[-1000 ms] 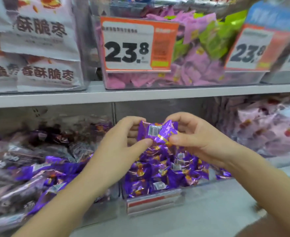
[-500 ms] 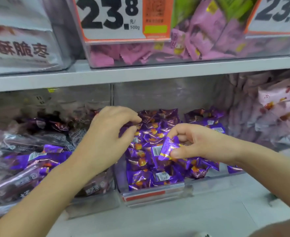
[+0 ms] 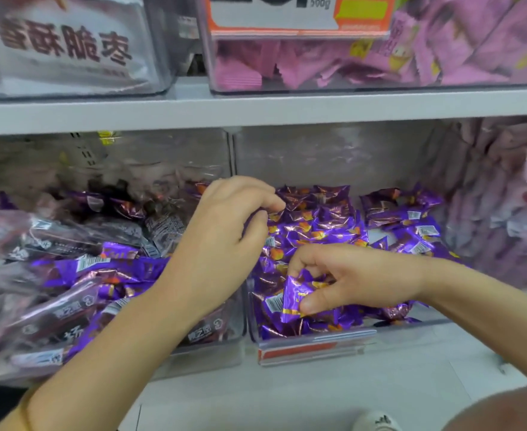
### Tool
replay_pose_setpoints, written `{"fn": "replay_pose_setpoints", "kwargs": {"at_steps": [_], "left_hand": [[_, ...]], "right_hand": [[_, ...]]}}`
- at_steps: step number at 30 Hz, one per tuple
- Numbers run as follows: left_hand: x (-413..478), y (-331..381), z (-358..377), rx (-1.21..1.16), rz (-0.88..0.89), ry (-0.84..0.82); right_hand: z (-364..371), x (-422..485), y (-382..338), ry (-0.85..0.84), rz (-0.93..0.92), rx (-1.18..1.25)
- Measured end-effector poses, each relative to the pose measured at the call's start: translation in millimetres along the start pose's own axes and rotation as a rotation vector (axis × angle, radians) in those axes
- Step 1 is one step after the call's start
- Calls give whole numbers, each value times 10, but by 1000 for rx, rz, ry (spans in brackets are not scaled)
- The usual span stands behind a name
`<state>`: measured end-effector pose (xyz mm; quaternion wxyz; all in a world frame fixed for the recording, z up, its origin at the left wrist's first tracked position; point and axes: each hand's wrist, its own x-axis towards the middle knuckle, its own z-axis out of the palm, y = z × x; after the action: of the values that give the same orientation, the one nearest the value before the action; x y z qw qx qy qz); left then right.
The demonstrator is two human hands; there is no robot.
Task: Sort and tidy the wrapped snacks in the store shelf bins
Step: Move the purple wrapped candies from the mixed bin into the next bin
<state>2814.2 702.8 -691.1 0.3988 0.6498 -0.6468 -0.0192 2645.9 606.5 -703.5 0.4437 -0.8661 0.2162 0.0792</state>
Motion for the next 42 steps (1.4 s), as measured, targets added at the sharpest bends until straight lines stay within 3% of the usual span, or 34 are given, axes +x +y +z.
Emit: {"fn": "replay_pose_setpoints", "kwargs": {"at_steps": [12, 19, 24, 27, 34, 37, 39, 42], "left_hand": [[-3, -3, -7, 7, 7, -1], [33, 135, -35, 72, 80, -60], [160, 370, 182, 170, 203, -302], [192, 401, 301, 188, 201, -349], [172, 358, 272, 189, 194, -280], [146, 392, 216, 166, 210, -209], [109, 394, 122, 134, 186, -124], [17, 280, -85, 104, 117, 11]], "right_hand": [[-69, -71, 46, 58, -38, 30], [-435, -481, 180, 364, 55, 245], [-601, -797, 555, 537, 192, 212], [-615, -910, 663, 532, 320, 7], [-571, -956, 619, 265, 568, -658], [-591, -931, 479, 447, 491, -677], [-597, -889, 330, 576, 329, -529], [-471, -751, 6, 609, 86, -263]]}}
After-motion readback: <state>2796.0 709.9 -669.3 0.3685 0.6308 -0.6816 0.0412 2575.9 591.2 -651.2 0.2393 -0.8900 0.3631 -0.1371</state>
